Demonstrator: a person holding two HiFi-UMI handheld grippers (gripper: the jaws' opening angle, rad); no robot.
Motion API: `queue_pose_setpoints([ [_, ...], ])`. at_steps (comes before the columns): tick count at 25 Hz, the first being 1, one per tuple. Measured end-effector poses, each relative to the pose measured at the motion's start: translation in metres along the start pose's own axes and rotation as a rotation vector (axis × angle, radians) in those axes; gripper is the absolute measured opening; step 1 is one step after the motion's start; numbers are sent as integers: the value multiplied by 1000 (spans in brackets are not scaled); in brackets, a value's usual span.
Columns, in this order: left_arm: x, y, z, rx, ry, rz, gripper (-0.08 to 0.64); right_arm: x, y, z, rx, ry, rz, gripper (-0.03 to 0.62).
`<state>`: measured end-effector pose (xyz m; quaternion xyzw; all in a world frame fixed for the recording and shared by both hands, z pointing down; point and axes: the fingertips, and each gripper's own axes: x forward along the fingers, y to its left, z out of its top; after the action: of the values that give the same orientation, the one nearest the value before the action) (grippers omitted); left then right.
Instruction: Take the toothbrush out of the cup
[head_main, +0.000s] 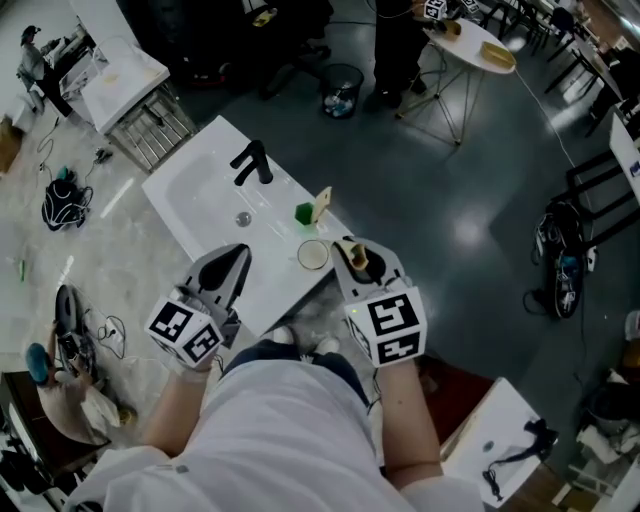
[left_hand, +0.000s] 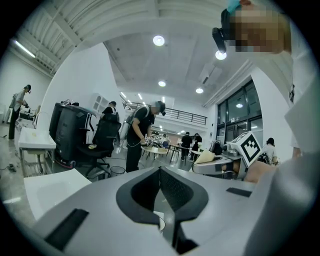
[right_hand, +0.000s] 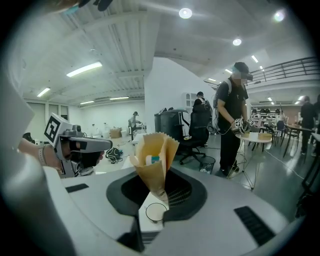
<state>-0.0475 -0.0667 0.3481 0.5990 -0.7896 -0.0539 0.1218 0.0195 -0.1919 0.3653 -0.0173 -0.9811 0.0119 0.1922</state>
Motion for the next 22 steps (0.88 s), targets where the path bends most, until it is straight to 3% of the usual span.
queue_pose_setpoints([
  [9, 5, 2, -11, 0, 19, -48, 17, -2, -17, -18, 19, 25, -75, 64],
  [22, -6, 133, 4, -8, 32, -239, 17, 61, 23, -9, 92, 79, -318, 64],
])
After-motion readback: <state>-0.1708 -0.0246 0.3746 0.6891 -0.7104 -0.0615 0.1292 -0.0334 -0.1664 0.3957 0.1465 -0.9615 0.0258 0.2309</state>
